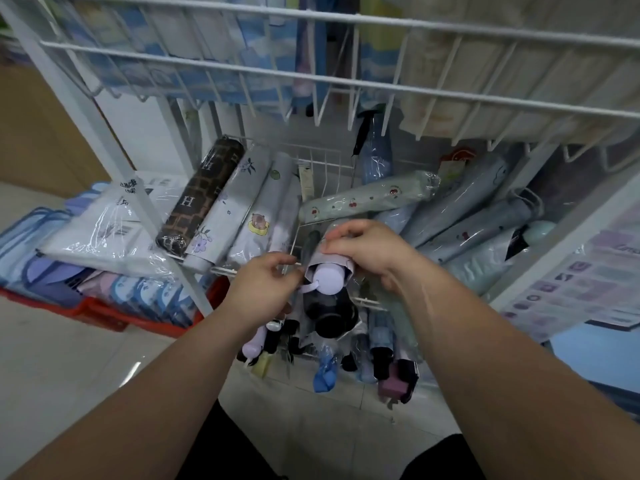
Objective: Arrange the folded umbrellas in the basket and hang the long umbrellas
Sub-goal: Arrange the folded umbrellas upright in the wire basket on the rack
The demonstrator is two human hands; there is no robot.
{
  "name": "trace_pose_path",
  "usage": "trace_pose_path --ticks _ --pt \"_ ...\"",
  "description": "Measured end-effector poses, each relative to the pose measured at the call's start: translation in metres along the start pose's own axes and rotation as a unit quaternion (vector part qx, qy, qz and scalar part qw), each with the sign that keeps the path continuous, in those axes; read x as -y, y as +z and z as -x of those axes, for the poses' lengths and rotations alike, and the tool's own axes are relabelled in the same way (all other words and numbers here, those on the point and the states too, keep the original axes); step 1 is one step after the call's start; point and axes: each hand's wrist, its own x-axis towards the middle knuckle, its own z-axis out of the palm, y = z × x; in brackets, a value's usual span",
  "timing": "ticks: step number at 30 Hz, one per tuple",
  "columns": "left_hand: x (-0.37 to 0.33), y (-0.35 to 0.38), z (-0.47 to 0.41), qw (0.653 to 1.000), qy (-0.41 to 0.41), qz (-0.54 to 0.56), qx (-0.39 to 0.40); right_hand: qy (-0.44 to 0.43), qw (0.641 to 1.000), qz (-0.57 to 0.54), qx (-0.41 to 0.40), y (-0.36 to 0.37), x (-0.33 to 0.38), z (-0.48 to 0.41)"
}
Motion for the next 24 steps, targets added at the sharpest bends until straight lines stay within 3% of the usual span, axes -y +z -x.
trace_pose_path --ticks 5,11,17,21,24 --pt "-0.011 -0.011 -0.015 0.999 0.003 0.019 0.045 0.003 0.999 0.029 -0.039 -0.015 0.019 0.012" --pt "-0.013 0.001 -0.019 0.983 -0.059 0.06 0.166 0.025 0.999 0.024 -0.039 -0.016 0.02 0.026" --pt "-0.013 0.017 -0.023 0.965 -0.098 0.17 0.176 0.031 0.997 0.053 -0.039 -0.023 0.025 0.046" --pt "-0.018 0.022 -0.022 0.964 -0.104 0.184 0.163 0.02 0.989 0.123 -0.078 -0.008 0.016 0.043" --pt "-0.023 0.02 -0.021 0.959 -0.126 0.195 0.163 0.006 0.992 0.103 -0.078 0.0 0.008 0.039"
